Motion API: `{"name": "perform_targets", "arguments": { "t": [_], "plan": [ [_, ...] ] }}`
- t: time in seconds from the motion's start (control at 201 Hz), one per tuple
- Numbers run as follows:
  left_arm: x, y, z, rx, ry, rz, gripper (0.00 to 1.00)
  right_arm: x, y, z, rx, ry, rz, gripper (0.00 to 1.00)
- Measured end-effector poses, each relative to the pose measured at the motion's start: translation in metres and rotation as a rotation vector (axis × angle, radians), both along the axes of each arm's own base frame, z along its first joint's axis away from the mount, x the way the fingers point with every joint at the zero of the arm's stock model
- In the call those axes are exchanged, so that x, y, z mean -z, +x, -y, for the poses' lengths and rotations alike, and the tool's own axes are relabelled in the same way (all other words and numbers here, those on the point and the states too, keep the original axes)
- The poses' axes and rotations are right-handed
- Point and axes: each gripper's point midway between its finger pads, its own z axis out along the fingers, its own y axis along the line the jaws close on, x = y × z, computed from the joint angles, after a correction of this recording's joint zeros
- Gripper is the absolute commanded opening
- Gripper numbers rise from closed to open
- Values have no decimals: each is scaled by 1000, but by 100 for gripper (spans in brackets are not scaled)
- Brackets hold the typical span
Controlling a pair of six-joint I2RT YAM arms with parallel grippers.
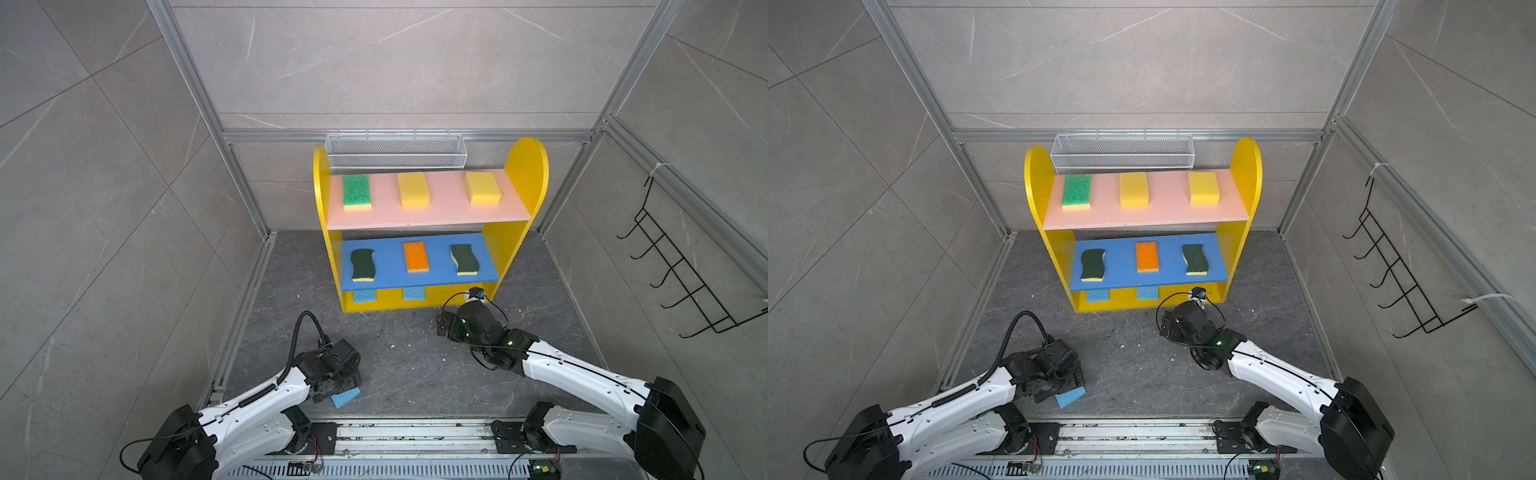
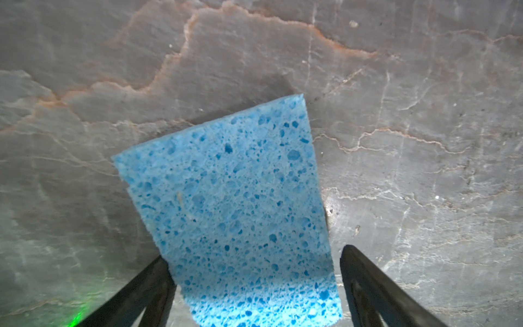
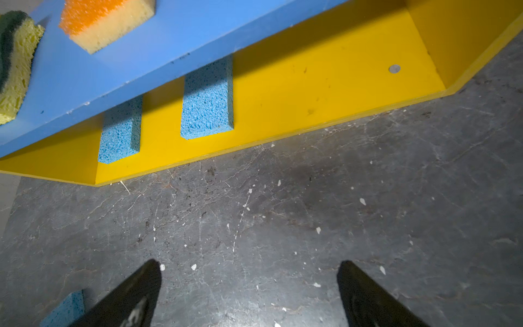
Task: Arrange cleaning sponges on a shelf
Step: Rotate the cleaning sponge at the bottom-center of the table.
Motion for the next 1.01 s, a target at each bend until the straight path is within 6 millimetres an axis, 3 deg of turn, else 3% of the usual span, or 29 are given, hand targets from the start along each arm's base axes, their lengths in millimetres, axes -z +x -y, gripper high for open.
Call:
{"name": "perform_targets", "arguments": {
  "t": [0.393, 1.006],
  "plan": [
    [5, -1, 3, 40, 68, -19, 90, 10, 2, -2, 0, -24, -27, 99],
    [6, 16, 23, 126, 118, 8, 86, 2, 12, -10, -2, -24, -20, 99]
  ]
}}
